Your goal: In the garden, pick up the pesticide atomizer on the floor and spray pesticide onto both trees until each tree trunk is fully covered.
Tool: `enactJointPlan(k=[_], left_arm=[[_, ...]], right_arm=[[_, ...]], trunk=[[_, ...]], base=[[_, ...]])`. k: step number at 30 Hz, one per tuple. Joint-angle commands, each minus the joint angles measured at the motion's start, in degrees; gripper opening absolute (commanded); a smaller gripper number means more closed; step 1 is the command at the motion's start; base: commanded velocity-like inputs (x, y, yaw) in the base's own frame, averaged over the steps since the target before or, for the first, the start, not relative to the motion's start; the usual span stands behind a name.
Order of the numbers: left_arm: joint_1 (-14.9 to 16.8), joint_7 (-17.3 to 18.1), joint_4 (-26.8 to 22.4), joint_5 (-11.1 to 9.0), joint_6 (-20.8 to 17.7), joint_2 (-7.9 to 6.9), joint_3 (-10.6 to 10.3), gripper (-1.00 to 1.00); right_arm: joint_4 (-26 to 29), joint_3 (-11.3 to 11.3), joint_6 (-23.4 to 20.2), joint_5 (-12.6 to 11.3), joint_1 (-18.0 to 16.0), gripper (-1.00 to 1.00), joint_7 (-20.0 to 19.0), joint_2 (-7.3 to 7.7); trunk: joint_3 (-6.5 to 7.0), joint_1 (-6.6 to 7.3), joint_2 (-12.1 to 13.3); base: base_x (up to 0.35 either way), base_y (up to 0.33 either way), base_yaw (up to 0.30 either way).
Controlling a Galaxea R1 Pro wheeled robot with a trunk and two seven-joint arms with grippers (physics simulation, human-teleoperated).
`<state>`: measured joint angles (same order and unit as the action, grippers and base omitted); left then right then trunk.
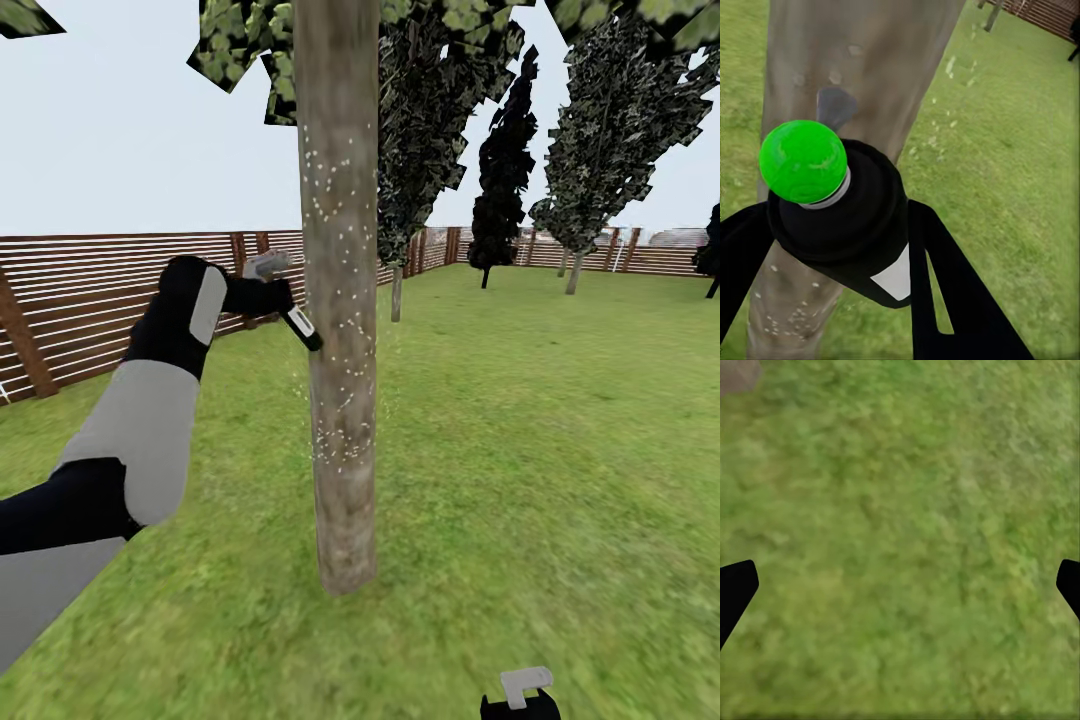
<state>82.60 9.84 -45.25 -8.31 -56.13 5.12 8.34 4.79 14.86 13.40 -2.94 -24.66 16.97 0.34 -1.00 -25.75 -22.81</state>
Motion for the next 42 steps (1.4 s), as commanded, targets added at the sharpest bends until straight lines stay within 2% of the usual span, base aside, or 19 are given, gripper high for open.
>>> enactJointPlan(k=[1, 2, 4, 6, 7, 8, 10, 12, 17, 19, 21, 22, 23, 25, 26, 27, 30, 35, 42], left_arm=[[0.1, 0.1, 0.3, -0.1, -0.3, 0.05, 0.6, -1.00], [0.2, 0.0, 1.7, 0.0, 0.1, -0.05, 0.8, -1.00], [0.2, 0.0, 8.8, 0.2, 3.1, -0.38, 0.9, -1.00], [0.2, 0.0, 16.9, 0.3, 8.2, -0.53, 0.9, -1.00], [0.2, 0.0, 22.9, 0.6, 12.5, -0.58, 0.9, -1.00], [0.2, 0.0, 27.9, 1.8, 16.2, -0.61, 0.8, -1.00], [0.2, 0.0, 34.1, 4.7, 21.1, -0.63, 0.7, -1.00], [0.1, 0.0, 41.7, 9.9, 28.6, -0.64, 0.7, -1.00], [-0.2, 0.0, 43.3, 12.5, 30.6, -0.64, 0.7, -1.00], [-1.1, -0.1, 43.4, 13.8, 31.3, -0.64, 0.6, -1.00], [-2.7, -0.1, 43.5, 14.1, 33.8, -0.62, 0.6, -1.00], [-4.8, 0.0, 43.5, 14.1, 36.7, -0.57, 0.6, -1.00], [-8.1, 0.0, 43.6, 14.2, 41.0, -0.52, 0.5, -1.00], [-12.9, 0.0, 43.6, 14.2, 46.6, -0.44, 0.5, -1.00], [-16.5, 0.1, 43.6, 14.2, 49.6, -0.39, 0.5, -1.00], [-19.6, 0.1, 43.6, 14.1, 51.2, -0.31, 0.5, -1.00], [-24.1, 0.0, 43.6, 14.1, 53.3, -0.22, 0.5, -1.00], [-25.8, 0.0, 43.6, 14.0, 54.2, -0.27, 0.6, -1.00], [-26.8, -0.1, 43.6, 14.1, 54.4, -0.28, 0.5, -1.00]], right_arm=[[0.0, 0.4, 0.1, -0.3, 0.0, 1.00, 0.2, 0.01], [0.0, 0.4, 0.1, -0.3, -0.1, 1.00, 0.2, 0.01], [0.0, 0.4, 0.1, -0.3, -0.1, 1.00, 0.2, 0.01], [0.0, 0.4, 0.1, -0.3, -0.1, 1.00, 0.2, 0.01], [0.0, 0.4, 0.1, -0.3, -0.1, 1.00, 0.2, 0.01], [0.0, 0.4, 0.1, -0.3, -0.1, 1.00, 0.2, 0.01], [0.0, 0.4, 0.1, -0.3, -0.1, 1.00, 0.2, 0.01], [0.0, 0.4, 0.1, -0.3, -0.1, 1.00, 0.2, 0.01], [0.0, 0.4, 0.2, -0.3, 0.0, 1.00, 0.2, 0.01], [0.0, 0.4, 0.3, -0.3, 0.0, 1.00, 0.2, 0.01], [-0.1, 0.3, 0.3, -0.3, 0.0, 1.00, 0.2, 0.06], [-1.5, 0.3, 0.3, -0.4, 0.0, 1.00, 0.2, 0.11], [-3.7, 0.3, 0.4, -0.5, 0.0, 1.00, 0.3, 0.15], [-5.3, 0.3, 0.3, -0.6, 0.0, 1.00, 0.3, 0.12], [-5.8, 0.2, 0.3, -0.7, 0.0, 1.00, 0.3, 0.15], [-6.1, 0.2, 0.3, -0.6, 0.0, 1.00, 0.3, 0.17], [-6.6, 0.2, 0.2, -0.5, 0.0, 1.00, 0.3, 0.19], [-7.5, 0.2, 0.1, -0.5, 0.0, 1.00, 0.3, 0.19], [-7.9, 0.3, 0.1, -0.5, 0.0, 1.00, 0.3, 0.13]], trunk=[[-0.11, -0.03, -0.1], [-0.11, -0.03, -0.1], [-0.11, -0.03, -0.1], [-0.11, -0.03, -0.1], [-0.11, -0.03, -0.1], [-0.11, -0.03, -0.1], [-0.11, -0.03, -0.1], [-0.11, -0.03, -0.1], [-0.11, -0.03, -0.1], [-0.11, -0.03, -0.1], [-0.11, -0.03, -0.1], [-0.11, -0.03, -0.1], [-0.11, -0.03, -0.1], [-0.11, -0.03, -0.1], [-0.11, -0.03, -0.1], [-0.11, -0.03, -0.1], [-0.11, -0.03, -0.1], [-0.11, -0.03, -0.1], [-0.11, -0.03, -0.1]], base=[[0.000, 0.000, 0.000], [0.000, 0.000, 0.000], [0.000, 0.000, 0.000], [-0.008, 0.000, 0.000], [-0.098, 0.006, 0.000], [-0.206, 0.056, 0.000], [-0.270, 0.090, 0.000], [-0.322, 0.117, 0.000], [-0.340, 0.125, 0.000], [-0.188, 0.072, 0.000], [-0.057, 0.022, 0.000], [-0.086, 0.049, 0.000], [-0.168, 0.138, 0.000], [-0.210, 0.184, 0.000], [-0.238, 0.214, 0.000], [-0.247, 0.224, 0.000], [-0.148, 0.167, 0.000], [-0.023, 0.102, 0.000], [0.081, 0.315, 0.000]])
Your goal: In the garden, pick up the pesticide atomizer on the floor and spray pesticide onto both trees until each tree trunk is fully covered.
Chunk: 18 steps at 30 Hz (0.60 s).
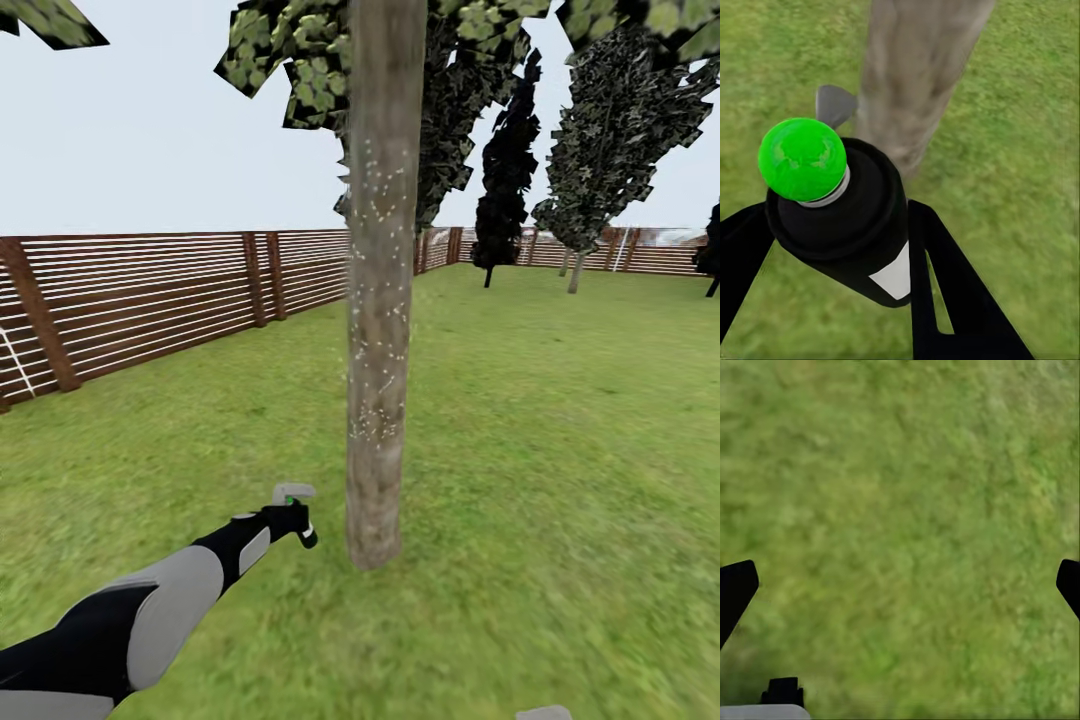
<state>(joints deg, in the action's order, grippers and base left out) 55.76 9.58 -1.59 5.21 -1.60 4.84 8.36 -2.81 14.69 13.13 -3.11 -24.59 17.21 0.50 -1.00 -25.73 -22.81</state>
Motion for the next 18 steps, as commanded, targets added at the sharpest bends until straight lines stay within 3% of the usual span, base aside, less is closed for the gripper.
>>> enactJointPlan(k=[1, 6, 12, 18], left_arm=[[0.0, 0.2, -0.1, 0.6, -0.2, 0.00, 0.5, -1.00], [0.0, 0.2, -0.1, 0.6, -0.2, 0.05, 0.5, -1.00], [0.0, 0.2, -0.1, 0.6, -0.2, 0.09, 0.5, -1.00], [0.0, 0.2, -0.2, 0.6, -0.3, 0.09, 0.5, -1.00]], right_arm=[[-0.3, 0.4, 0.4, -0.3, -0.1, 1.00, 0.1, -0.02], [-0.3, 0.4, 0.4, -0.3, -0.1, 1.00, 0.1, -0.02], [-0.3, 0.4, 0.4, -0.3, -0.1, 1.00, 0.0, -0.08], [-0.4, 0.4, 0.3, -0.3, 0.4, 1.00, -0.1, -0.15]], trunk=[[-0.10, -0.05, -0.1], [-0.10, -0.05, -0.1], [-0.10, -0.05, -0.1], [-0.10, -0.05, -0.1]], base=[[0.152, 0.333, 0.000], [0.082, 0.337, -0.090], [0.029, 0.347, -0.276], [0.177, 0.324, -0.294]])
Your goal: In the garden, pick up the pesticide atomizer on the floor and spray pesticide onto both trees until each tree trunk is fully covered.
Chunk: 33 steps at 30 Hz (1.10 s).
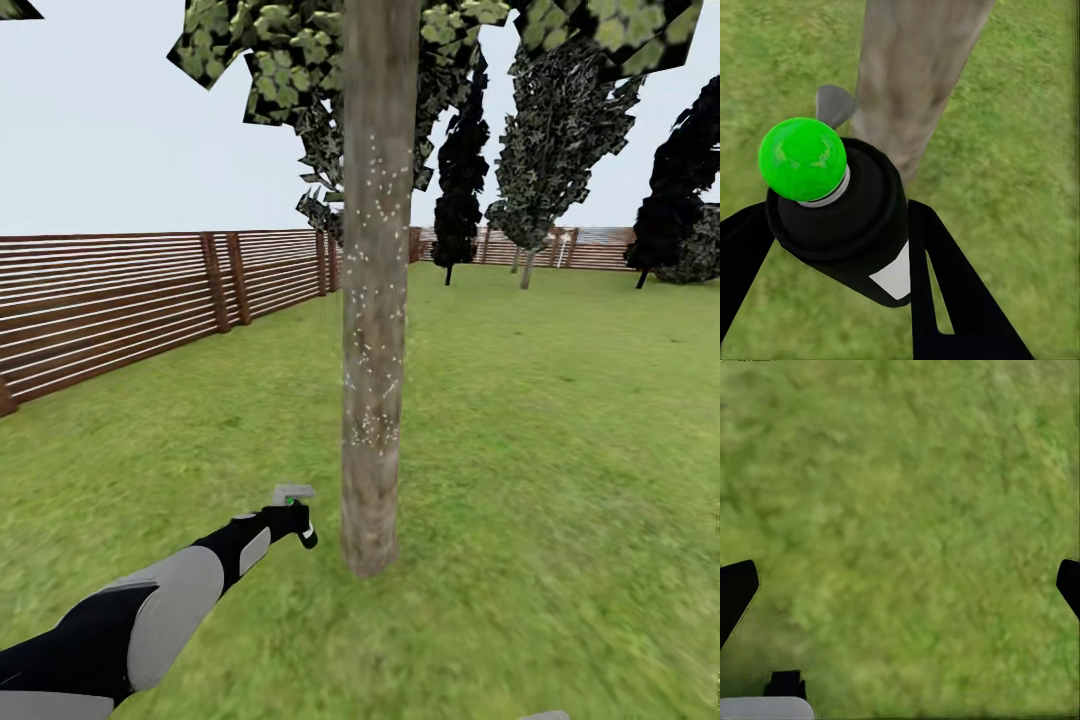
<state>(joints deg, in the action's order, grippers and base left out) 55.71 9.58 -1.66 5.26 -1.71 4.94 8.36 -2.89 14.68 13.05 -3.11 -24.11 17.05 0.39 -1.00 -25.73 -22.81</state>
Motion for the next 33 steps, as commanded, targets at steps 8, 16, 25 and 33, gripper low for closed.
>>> enactJointPlan(k=[8, 16, 25, 33], left_arm=[[0.0, 0.2, -0.1, 0.5, -0.6, -0.02, 0.5, -1.00], [0.0, 0.2, -0.1, 0.5, -0.6, -0.02, 0.5, -1.00], [0.0, 0.2, -0.1, 0.5, -0.7, -0.10, 0.5, -1.00], [0.0, 0.2, -0.1, 0.5, -0.7, -0.10, 0.5, -1.00]], right_arm=[[-0.3, 0.4, 0.3, -0.3, -0.1, 1.00, 0.1, -0.04], [-0.3, 0.4, 0.2, -0.3, -0.1, 1.00, 0.1, -0.04], [-0.3, 0.4, 0.2, -0.3, -0.1, 1.00, 0.1, -0.06], [-0.3, 0.4, 0.2, -0.3, -0.1, 1.00, 0.1, -0.09]], trunk=[[-0.10, -0.05, -0.1], [-0.10, -0.05, -0.1], [-0.10, -0.05, -0.1], [-0.09, -0.05, -0.1]], base=[[0.165, 0.324, -0.297], [0.013, 0.348, -0.300], [0.050, 0.350, -0.300], [0.107, 0.350, -0.099]])
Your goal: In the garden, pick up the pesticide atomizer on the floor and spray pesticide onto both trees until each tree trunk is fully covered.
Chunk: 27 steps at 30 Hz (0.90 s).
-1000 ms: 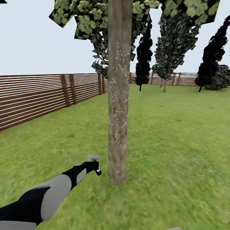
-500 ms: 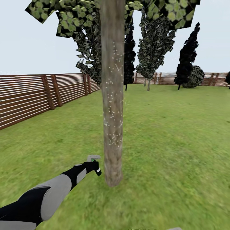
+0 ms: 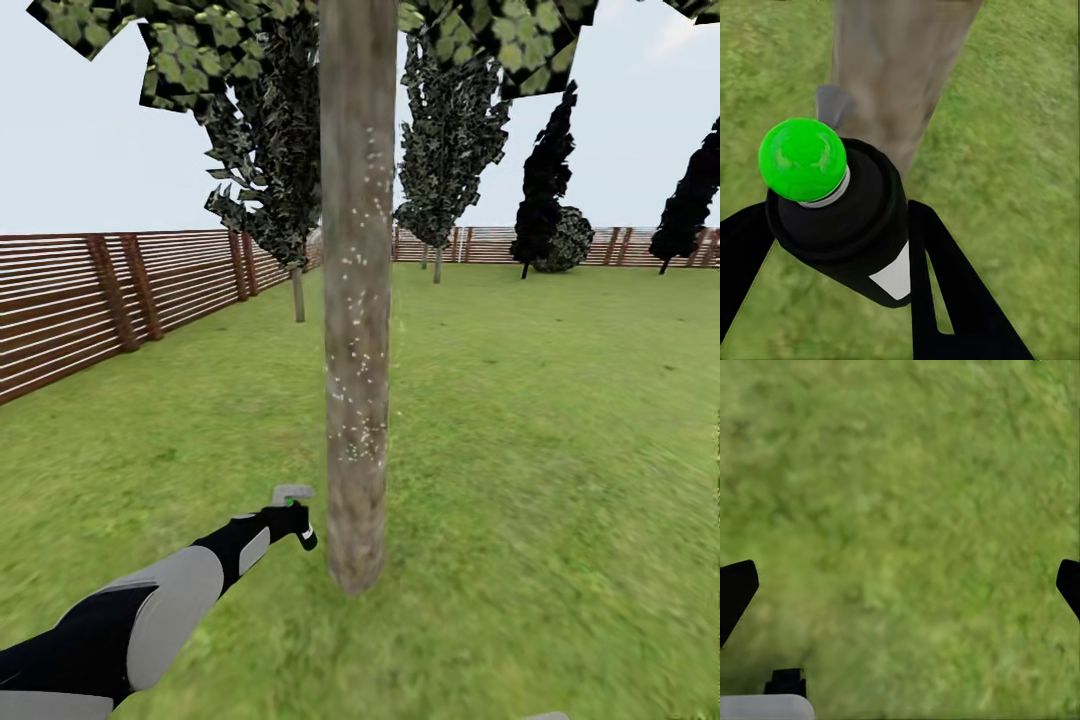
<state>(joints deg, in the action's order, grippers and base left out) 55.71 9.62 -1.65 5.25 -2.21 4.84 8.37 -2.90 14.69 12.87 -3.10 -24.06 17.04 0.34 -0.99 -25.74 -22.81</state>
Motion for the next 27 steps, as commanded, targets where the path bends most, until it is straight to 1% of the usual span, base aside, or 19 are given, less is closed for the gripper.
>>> enactJointPlan(k=[1, 6, 13, 21, 27], left_arm=[[0.0, 0.2, -0.1, 0.5, -0.2, -0.01, 0.5, -1.00], [0.0, 0.2, -0.1, 0.5, -0.2, -0.09, 0.5, -1.00], [0.0, 0.2, -0.1, 0.5, -0.2, -0.10, 0.5, -1.00], [0.0, 0.2, -0.1, 0.5, -0.2, -0.10, 0.5, -1.00], [0.0, 0.2, -0.1, 0.5, -0.2, -0.10, 0.6, -1.00]], right_arm=[[-0.3, 0.4, 0.4, -0.3, -0.1, 1.00, 0.1, -0.02], [-0.3, 0.4, 0.4, -0.3, -0.1, 1.00, 0.1, 0.00], [-0.3, 0.4, 0.4, -0.3, -0.1, 1.00, 0.1, 0.01], [-0.3, 0.4, 0.3, -0.3, -0.1, 1.00, 0.1, -0.02], [-0.3, 0.4, 0.3, -0.3, -0.1, 1.00, 0.1, -0.05]], trunk=[[-0.09, -0.04, -0.1], [0.01, -0.04, -0.1], [0.11, -0.04, -0.1], [-0.09, -0.04, -0.1], [-0.14, -0.04, -0.1]], base=[[0.103, 0.350, -0.211], [0.100, 0.350, -0.268], [0.015, 0.350, -0.291], [-0.093, 0.350, -0.292], [-0.179, 0.348, -0.061]])
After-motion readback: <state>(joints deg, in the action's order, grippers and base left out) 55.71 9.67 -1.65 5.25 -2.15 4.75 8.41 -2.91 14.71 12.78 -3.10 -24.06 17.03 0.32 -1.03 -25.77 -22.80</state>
